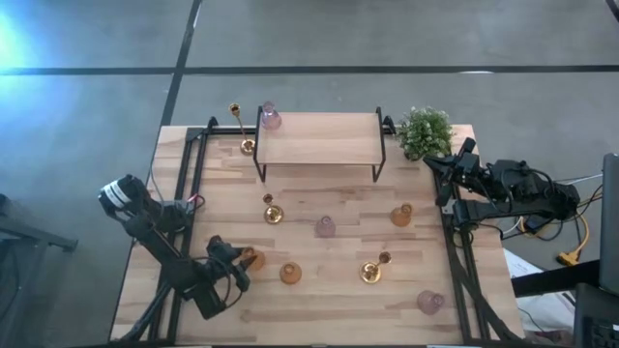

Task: Pick & Place candle stick holders
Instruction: Put the bottom left yellow glass candle holder on the shelf aligned with the other glass candle holder

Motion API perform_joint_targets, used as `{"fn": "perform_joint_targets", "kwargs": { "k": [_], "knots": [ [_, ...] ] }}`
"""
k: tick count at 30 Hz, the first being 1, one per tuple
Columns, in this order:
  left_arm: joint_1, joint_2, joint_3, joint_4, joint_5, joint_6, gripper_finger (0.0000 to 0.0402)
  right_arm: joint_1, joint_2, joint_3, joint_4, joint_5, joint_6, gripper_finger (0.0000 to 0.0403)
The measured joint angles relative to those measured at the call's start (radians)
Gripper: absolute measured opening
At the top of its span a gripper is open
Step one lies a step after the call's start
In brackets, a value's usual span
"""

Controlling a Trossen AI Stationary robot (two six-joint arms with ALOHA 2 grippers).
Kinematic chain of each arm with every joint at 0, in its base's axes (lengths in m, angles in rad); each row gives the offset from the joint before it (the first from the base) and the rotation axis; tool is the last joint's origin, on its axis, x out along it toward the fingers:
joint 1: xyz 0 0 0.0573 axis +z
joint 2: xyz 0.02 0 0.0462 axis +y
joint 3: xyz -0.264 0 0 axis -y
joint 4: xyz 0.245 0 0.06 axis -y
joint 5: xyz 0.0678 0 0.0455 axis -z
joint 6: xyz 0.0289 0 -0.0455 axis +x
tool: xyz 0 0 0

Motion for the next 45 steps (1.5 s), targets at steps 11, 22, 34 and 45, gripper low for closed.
{"fn": "perform_joint_targets", "kwargs": {
  "k": [11,22,34,45],
  "knots": [
    [0.007,0.0,-0.004,-0.001,-0.053,-0.011,0.0139,0.0,0.0,0.0,0.0,0.0,0.0,0.0008],
    [0.085,-0.087,0.14,-0.029,-0.176,0.145,0.0139,0.0,0.0,0.0,0.0,0.0,0.0,0.0008],
    [0.48,-0.406,0.407,-0.049,0.022,1.042,0.0139,0.0,0.0,0.0,0.0,0.0,0.0,0.0008],
    [0.968,-0.422,0.442,0.265,0.486,1.625,0.0139,0.0,0.0,0.0,0.0,0.0,0.0,0.0008]
  ]
}}
